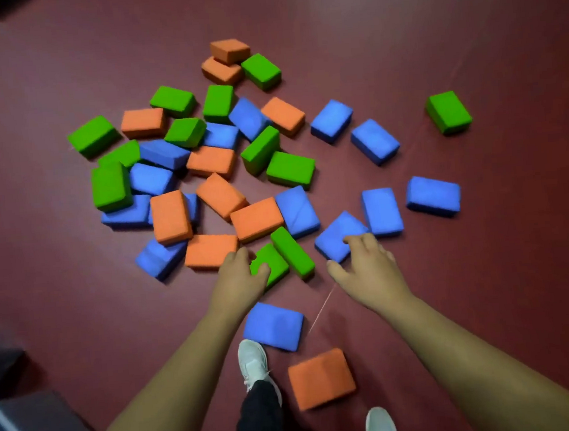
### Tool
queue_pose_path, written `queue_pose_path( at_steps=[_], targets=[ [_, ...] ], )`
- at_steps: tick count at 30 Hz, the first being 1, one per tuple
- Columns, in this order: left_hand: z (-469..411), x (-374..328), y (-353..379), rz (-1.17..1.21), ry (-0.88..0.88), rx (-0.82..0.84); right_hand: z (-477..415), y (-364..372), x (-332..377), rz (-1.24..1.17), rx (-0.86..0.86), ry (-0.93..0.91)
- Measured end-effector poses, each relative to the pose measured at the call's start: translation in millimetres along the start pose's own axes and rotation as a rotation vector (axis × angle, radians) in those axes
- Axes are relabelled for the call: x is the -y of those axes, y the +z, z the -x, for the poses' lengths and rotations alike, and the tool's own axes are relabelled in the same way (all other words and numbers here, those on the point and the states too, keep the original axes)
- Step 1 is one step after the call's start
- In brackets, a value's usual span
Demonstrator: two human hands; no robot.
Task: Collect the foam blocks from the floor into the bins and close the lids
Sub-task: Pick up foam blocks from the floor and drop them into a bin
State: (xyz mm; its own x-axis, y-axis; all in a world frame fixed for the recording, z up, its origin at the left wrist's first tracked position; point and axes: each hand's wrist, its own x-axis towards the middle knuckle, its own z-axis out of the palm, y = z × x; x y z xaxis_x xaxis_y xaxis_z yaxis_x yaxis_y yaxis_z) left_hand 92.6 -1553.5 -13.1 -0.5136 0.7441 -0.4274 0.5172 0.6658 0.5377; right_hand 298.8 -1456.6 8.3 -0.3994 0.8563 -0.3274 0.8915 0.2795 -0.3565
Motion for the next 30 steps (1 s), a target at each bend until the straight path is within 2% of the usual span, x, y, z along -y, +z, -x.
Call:
queue_pose_path(
  at_steps=[6,10,13,21,26,30],
  targets=[
    [-144,25,94,-0.074,0.064,0.186,-83,96,-25,-0.044,0.012,0.203],
    [-213,54,191,-0.047,-0.043,0.263,-123,171,-68,-0.070,0.071,0.315],
    [-260,82,269,-0.041,-0.197,0.294,-159,229,-110,-0.073,0.084,0.366],
    [-363,148,445,0.157,-0.618,0.178,-233,361,-211,-0.100,0.061,0.411],
    [-378,151,497,0.137,-0.608,0.024,-284,422,-258,-0.193,0.095,0.449],
    [-368,163,505,0.118,-0.561,-0.123,-345,459,-282,-0.427,0.039,0.659]
  ],
)
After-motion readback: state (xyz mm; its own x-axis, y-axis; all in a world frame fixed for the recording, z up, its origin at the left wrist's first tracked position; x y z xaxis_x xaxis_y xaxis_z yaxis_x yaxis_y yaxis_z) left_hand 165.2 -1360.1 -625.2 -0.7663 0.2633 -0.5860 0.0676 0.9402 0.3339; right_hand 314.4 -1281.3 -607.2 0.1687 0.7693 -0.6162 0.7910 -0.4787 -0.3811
